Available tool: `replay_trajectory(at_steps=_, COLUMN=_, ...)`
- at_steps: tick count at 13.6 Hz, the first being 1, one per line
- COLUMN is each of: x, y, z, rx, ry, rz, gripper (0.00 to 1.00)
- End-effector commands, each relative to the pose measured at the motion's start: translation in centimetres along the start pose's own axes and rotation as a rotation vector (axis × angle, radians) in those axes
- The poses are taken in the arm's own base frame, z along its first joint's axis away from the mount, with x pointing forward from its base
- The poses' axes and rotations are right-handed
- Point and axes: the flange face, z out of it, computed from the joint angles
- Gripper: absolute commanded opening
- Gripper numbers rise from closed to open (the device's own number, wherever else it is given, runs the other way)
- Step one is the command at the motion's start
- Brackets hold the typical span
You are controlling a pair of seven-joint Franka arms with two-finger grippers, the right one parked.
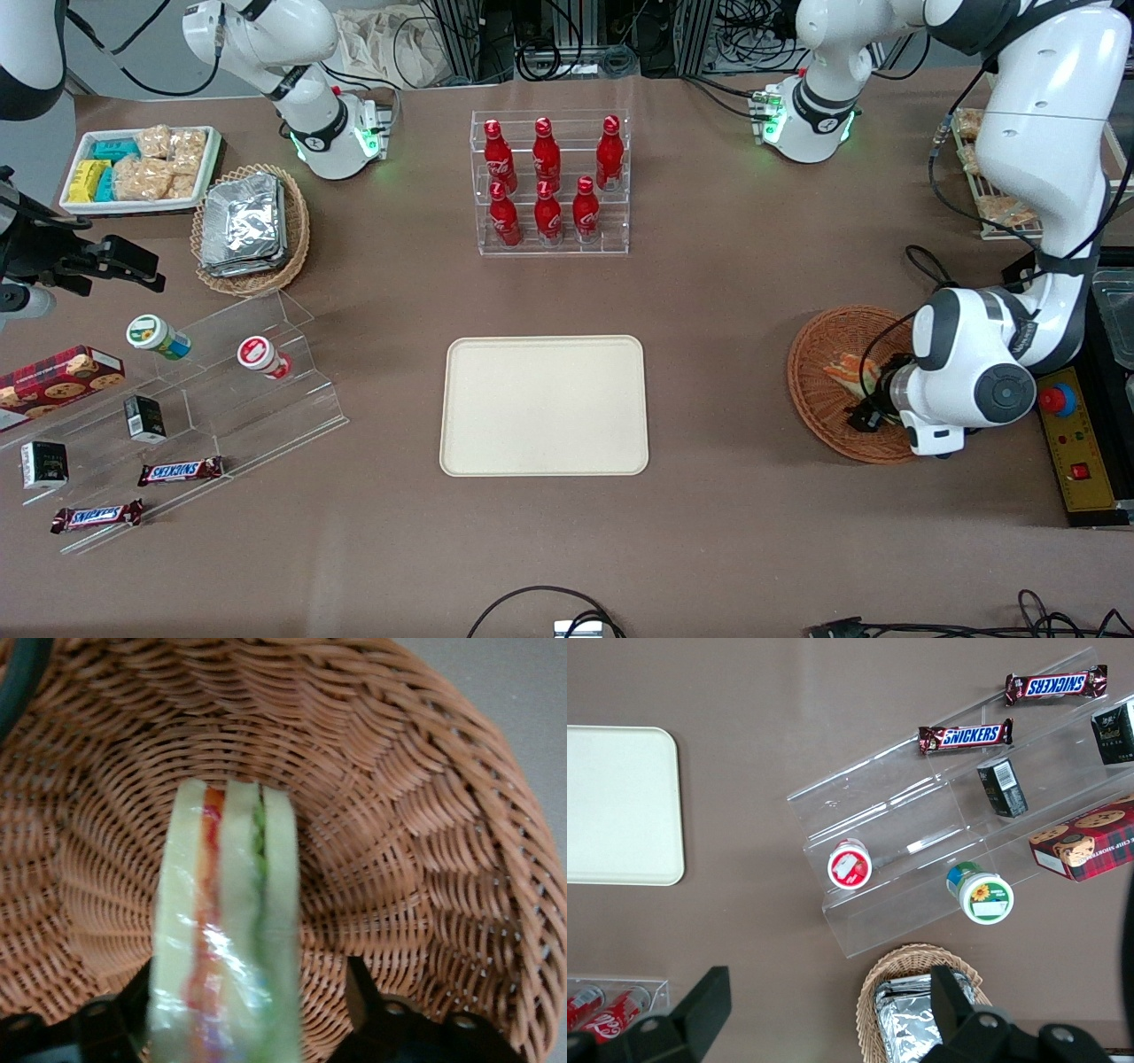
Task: Place sandwich from basket to tray
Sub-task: 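Lift the sandwich and carry it over the cream tray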
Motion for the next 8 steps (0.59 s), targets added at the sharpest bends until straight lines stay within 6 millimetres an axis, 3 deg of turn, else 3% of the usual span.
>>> replay_trajectory(at_steps=1, x=-0.6, y=0.8, z=-0.7, rx=0.003, ry=0.036, rz=-0.002, gripper=0.0)
replay_trajectory(at_steps=4, x=-0.4, y=0.6, z=-1.9, rx=0.007, ry=0.059, rz=0.019, gripper=0.0)
replay_trajectory(at_steps=8, x=-0.7, y=0.1, z=-6.9, rx=0.046, ry=0.059, rz=0.038, gripper=0.0)
